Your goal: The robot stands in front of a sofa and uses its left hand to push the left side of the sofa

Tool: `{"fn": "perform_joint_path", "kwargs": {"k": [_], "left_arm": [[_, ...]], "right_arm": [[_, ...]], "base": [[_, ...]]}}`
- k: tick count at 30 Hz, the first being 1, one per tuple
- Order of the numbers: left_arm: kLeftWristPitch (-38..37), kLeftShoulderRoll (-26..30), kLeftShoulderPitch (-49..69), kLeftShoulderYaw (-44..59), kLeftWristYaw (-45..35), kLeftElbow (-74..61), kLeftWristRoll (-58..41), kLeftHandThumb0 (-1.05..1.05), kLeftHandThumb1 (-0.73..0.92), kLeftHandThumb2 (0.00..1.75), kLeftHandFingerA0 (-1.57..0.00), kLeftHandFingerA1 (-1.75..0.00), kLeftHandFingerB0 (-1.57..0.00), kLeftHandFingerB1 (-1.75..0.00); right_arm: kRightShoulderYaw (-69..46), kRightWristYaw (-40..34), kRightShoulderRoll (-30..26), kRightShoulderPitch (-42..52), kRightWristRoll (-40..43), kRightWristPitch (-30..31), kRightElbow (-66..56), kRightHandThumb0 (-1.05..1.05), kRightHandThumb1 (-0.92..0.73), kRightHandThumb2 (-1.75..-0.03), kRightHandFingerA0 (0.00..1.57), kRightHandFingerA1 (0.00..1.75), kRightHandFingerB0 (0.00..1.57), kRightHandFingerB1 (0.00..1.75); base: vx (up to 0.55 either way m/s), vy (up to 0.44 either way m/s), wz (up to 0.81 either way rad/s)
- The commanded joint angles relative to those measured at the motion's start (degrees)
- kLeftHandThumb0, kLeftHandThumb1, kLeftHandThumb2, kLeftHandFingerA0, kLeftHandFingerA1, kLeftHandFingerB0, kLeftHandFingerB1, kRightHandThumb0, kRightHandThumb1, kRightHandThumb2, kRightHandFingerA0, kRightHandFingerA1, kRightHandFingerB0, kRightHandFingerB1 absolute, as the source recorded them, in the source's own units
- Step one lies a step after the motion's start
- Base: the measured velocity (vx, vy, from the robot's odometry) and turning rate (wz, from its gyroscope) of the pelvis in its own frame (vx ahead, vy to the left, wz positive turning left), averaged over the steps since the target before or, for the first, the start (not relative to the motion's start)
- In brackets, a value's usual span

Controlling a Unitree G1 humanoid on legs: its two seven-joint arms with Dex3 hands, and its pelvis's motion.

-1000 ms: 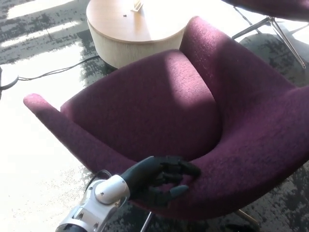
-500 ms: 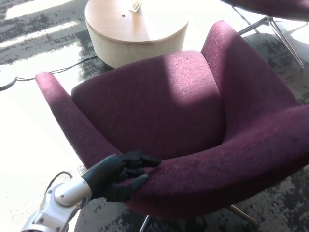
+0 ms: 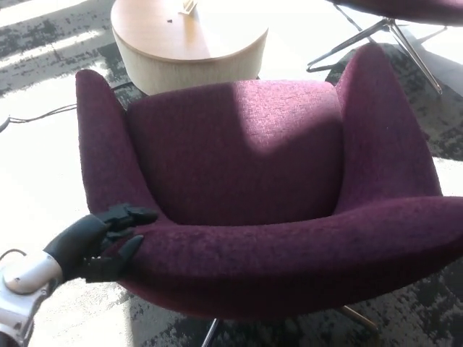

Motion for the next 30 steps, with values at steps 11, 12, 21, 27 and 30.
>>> {"fn": "perform_joint_path", "kwargs": {"k": [11,12,21,27,30], "left_arm": [[1.25,7.54,0.17,10.21,-2.89,7.71,-3.9,-1.05,0.92,0.76,0.0,-0.69,-0.03,-0.58],[1.33,7.56,0.24,10.65,-2.87,7.95,-3.97,-1.05,0.69,1.22,-0.01,-0.59,-0.01,-0.5],[0.67,7.29,2.59,13.33,-3.96,7.87,-4.36,-1.05,0.92,0.76,0.0,-0.75,0.0,-0.63],[-1.47,2.61,8.18,14.57,-5.25,6.27,-6.56,-0.42,0.22,1.0,-0.06,-0.59,0.0,-0.54],[-1.67,-1.05,11.54,15.78,-6.03,6.69,-8.06,-1.05,0.67,1.24,0.0,-0.64,-0.05,-0.62]], "right_arm": [[-0.21,1.35,-1.3,-1.68,1.64,-2.39,1.07,-0.72,-0.73,-0.63,0.63,0.4,0.52,0.36],[-0.17,1.37,-1.32,-1.68,1.66,-2.39,1.08,-0.74,-0.61,-0.98,0.55,0.54,0.44,0.49],[-0.17,1.06,-1.2,-1.27,1.8,-2.8,1.35,-0.71,-0.73,-0.63,0.64,0.42,0.53,0.37],[0.1,1.06,-1.68,-0.41,1.74,-2.87,1.25,-0.7,-0.74,-0.64,0.63,0.4,0.51,0.37],[-0.22,0.72,-1.77,-0.68,1.97,-2.45,1.91,-0.69,-0.74,-0.63,0.64,0.41,0.52,0.36]], "base": [[0.0,0.0,0.0],[0.0,0.0,0.0],[0.0,0.0,0.0],[0.0,0.0,0.0],[0.0,0.0,0.0]]}}
